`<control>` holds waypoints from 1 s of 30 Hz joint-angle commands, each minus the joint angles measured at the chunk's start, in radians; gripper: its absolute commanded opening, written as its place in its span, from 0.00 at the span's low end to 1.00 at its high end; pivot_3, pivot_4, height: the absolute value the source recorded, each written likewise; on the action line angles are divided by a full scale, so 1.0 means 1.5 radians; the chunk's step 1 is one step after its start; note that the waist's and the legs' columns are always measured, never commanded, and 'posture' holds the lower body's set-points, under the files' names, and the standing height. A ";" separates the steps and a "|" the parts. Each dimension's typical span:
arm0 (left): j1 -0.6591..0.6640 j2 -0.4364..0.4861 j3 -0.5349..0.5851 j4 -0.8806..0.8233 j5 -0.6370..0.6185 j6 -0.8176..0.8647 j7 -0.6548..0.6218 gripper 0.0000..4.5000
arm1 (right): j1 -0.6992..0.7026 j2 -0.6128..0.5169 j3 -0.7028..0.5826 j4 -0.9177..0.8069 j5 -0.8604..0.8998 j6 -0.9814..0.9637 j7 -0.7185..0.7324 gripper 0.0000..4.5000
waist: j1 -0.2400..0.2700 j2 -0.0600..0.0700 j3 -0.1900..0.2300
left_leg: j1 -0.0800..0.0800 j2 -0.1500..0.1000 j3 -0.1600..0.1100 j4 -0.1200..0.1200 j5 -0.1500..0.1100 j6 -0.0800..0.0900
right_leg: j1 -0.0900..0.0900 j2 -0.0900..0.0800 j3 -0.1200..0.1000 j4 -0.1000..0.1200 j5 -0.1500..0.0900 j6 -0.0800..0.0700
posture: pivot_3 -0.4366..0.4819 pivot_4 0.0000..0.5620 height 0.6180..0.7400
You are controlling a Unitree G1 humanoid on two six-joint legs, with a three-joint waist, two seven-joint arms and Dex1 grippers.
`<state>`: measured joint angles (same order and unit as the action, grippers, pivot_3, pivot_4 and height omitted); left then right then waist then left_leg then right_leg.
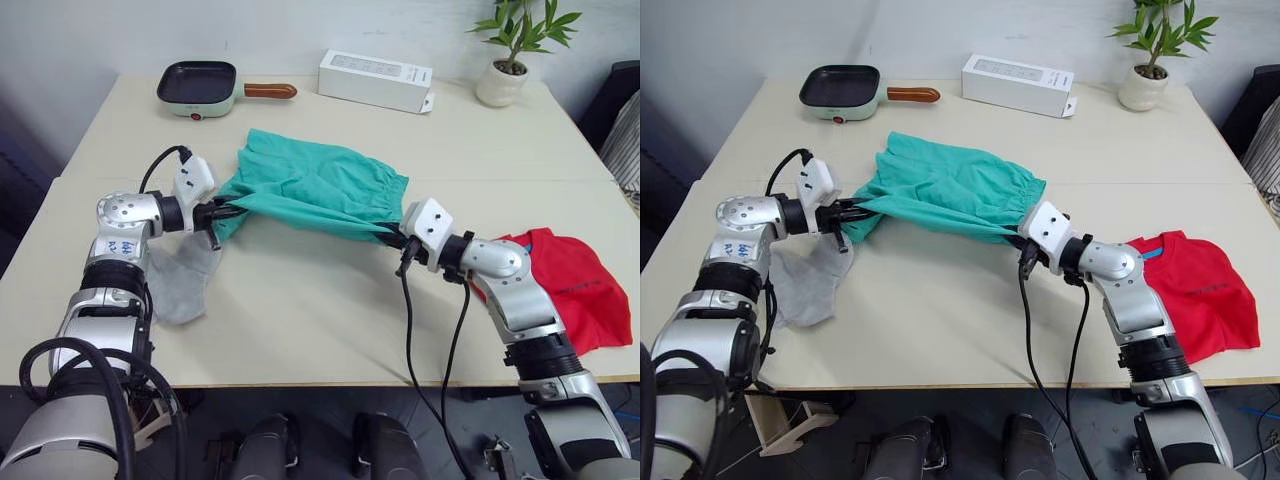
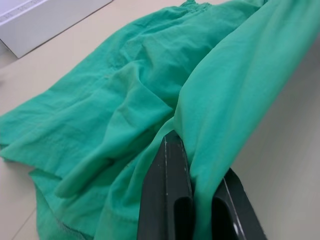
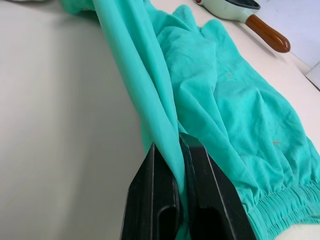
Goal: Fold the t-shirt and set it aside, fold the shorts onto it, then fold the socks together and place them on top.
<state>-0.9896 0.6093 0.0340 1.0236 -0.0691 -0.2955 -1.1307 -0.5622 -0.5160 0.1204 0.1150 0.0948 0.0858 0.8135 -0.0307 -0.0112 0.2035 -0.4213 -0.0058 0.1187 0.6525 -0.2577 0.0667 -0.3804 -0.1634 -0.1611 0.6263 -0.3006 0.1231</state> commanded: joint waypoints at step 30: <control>0.298 0.187 -0.044 -0.730 -0.225 0.397 -0.235 0.01 | 0.241 -0.243 -0.183 -0.125 0.231 -0.085 0.281 0.00 | 0.003 0.001 0.001 | 0.000 0.001 -0.001 0.000 0.000 0.000 | 0.002 0.000 0.002 -0.002 0.000 0.000 | 0.48 0.27 1.00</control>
<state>-0.5863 0.8356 -0.0851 0.0269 -0.3689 0.2262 -1.4924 -0.2403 -0.8311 -0.0983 -0.0465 0.4321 -0.0583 1.2161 -0.0257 -0.0098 0.2048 -0.4205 -0.0043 0.1170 0.6528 -0.2583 0.0667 -0.3769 -0.1633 -0.1578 0.6226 -0.3005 0.1232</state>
